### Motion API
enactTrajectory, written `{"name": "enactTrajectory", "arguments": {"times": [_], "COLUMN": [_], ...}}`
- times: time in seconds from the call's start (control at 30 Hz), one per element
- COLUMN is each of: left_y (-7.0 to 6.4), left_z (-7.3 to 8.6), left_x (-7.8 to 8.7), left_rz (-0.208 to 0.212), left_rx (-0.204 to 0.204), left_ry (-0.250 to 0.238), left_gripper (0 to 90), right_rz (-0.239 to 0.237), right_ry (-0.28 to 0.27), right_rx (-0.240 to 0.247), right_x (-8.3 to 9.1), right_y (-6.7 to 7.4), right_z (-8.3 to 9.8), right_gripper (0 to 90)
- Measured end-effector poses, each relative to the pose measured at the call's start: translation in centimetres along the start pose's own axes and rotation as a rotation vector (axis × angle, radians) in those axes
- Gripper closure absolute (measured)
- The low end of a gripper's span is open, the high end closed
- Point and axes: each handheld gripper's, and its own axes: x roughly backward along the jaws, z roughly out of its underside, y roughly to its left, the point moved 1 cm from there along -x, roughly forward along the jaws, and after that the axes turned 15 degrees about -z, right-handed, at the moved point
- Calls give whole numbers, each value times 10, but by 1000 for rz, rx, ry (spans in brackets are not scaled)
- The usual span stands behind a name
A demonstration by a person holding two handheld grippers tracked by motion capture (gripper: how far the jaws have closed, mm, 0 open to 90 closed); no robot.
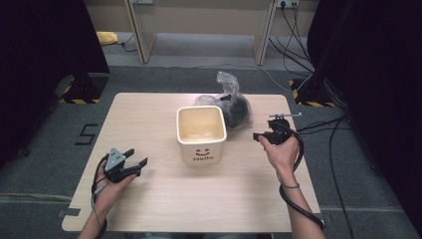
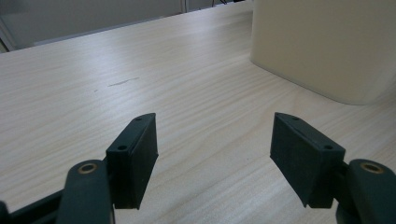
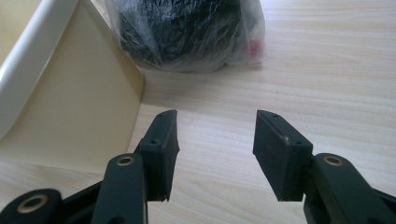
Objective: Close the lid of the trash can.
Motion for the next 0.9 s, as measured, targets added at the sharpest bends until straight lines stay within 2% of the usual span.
{"name": "enactTrajectory", "arguments": {"times": [0.4,0.9], "left_y": [0,0], "left_z": [0,0], "left_x": [0,0], "left_rz": [1,0], "left_rx": [2,2], "left_ry": [-2,-4], "left_gripper": [314,314], "right_rz": [-22,-33], "right_ry": [-44,-84], "right_rx": [12,25], "right_x": [-1,1], "right_y": [-13,-22], "right_z": [22,41], "right_gripper": [490,475]}}
